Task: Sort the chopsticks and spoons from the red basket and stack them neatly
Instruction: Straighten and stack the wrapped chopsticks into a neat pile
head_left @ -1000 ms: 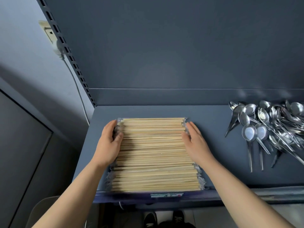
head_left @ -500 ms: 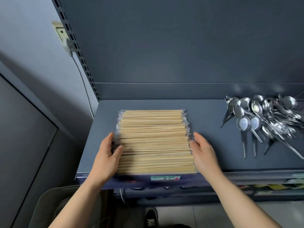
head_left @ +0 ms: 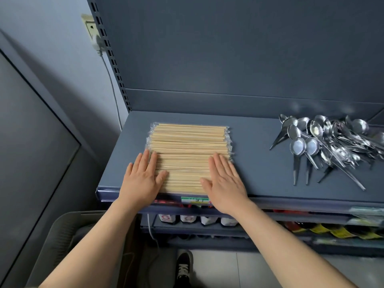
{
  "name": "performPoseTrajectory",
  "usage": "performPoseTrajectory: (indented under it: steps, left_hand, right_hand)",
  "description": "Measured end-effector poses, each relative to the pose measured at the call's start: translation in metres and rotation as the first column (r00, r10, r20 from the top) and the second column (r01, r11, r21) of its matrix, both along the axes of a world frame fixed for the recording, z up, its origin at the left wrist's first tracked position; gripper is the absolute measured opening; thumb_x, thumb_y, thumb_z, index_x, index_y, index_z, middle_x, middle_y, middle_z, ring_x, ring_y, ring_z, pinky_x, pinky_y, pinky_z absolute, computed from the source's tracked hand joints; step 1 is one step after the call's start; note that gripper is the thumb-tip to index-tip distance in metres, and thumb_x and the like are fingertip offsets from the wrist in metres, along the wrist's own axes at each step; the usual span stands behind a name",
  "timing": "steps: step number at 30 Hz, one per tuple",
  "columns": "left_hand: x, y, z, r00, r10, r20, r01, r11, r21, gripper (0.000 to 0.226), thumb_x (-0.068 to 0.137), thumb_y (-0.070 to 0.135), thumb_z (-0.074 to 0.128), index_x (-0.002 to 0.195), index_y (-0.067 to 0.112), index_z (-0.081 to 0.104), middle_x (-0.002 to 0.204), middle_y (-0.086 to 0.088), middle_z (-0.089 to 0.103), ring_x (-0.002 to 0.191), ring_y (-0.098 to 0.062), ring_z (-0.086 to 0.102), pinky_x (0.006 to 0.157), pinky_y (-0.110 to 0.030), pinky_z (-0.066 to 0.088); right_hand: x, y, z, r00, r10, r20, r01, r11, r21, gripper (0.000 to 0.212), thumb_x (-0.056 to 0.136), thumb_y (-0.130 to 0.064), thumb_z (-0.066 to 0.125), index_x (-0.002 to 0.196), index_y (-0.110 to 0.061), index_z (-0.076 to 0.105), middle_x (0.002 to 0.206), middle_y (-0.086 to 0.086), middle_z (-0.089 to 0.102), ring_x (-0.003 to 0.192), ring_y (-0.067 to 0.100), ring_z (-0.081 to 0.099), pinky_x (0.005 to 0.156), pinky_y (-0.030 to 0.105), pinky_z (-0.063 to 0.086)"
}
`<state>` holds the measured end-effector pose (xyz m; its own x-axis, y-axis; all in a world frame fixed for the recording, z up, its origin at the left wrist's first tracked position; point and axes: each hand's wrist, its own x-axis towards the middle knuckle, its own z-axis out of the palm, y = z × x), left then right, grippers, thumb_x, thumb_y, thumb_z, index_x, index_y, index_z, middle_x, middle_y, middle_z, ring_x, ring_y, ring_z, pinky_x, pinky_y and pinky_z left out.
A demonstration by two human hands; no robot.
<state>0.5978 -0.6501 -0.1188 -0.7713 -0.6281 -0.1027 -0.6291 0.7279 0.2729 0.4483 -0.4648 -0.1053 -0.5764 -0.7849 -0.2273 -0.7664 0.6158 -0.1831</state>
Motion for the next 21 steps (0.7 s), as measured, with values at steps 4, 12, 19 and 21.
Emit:
performPoseTrajectory:
  steps: [4, 12, 19, 21]
  left_hand:
    - [-0.004, 0.0, 0.001, 0.998, 0.001, 0.055, -0.001, 1.0, -0.015, 0.071, 0.097, 0.057, 0.014, 0.154, 0.02, -0.005, 0.162, -0.002, -0.009, 0.149, -0.021, -0.007, 0.121, -0.041, 0.003]
    - [-0.001, -0.004, 0.009, 0.998, 0.012, -0.063, -0.011, 1.0, 0.016, 0.066, 0.097, 0.054, 0.03, 0.153, 0.021, 0.017, 0.162, -0.007, 0.006, 0.148, -0.027, 0.007, 0.119, -0.043, 0.012]
    - [-0.001, -0.011, 0.022, 0.954, 0.095, -0.286, -0.066, 0.992, 0.111, 0.055, 0.097, 0.035, 0.048, 0.146, 0.013, 0.034, 0.152, -0.009, 0.031, 0.136, -0.029, 0.036, 0.109, -0.042, 0.034]
    - [-0.004, -0.01, 0.023, 0.909, 0.183, -0.375, -0.101, 0.968, 0.229, 0.054, 0.097, 0.026, 0.05, 0.146, 0.012, 0.032, 0.15, -0.008, 0.035, 0.135, -0.026, 0.038, 0.109, -0.038, 0.033]
  right_hand:
    - [-0.004, -0.004, -0.002, 0.999, -0.004, -0.038, 0.006, 0.999, 0.046, 0.068, 0.1, -0.051, 0.007, 0.15, -0.014, -0.021, 0.157, 0.002, -0.029, 0.145, 0.015, -0.027, 0.12, 0.037, -0.013]
    - [-0.004, 0.006, 0.005, 0.998, -0.058, 0.03, 0.056, 0.997, 0.047, 0.069, 0.101, -0.053, 0.012, 0.15, -0.018, -0.021, 0.155, 0.0, -0.032, 0.143, 0.013, -0.03, 0.119, 0.038, -0.015]
    - [-0.009, 0.013, 0.015, 0.969, -0.202, 0.145, 0.23, 0.948, -0.218, 0.064, 0.103, -0.045, 0.027, 0.155, -0.017, 0.005, 0.163, -0.002, -0.004, 0.149, 0.013, -0.005, 0.122, 0.033, 0.001]
    - [-0.015, 0.02, 0.017, 0.912, -0.294, 0.286, 0.384, 0.858, -0.342, 0.056, 0.103, -0.034, 0.035, 0.154, -0.015, 0.019, 0.162, -0.001, 0.012, 0.148, 0.013, 0.011, 0.118, 0.027, 0.011]
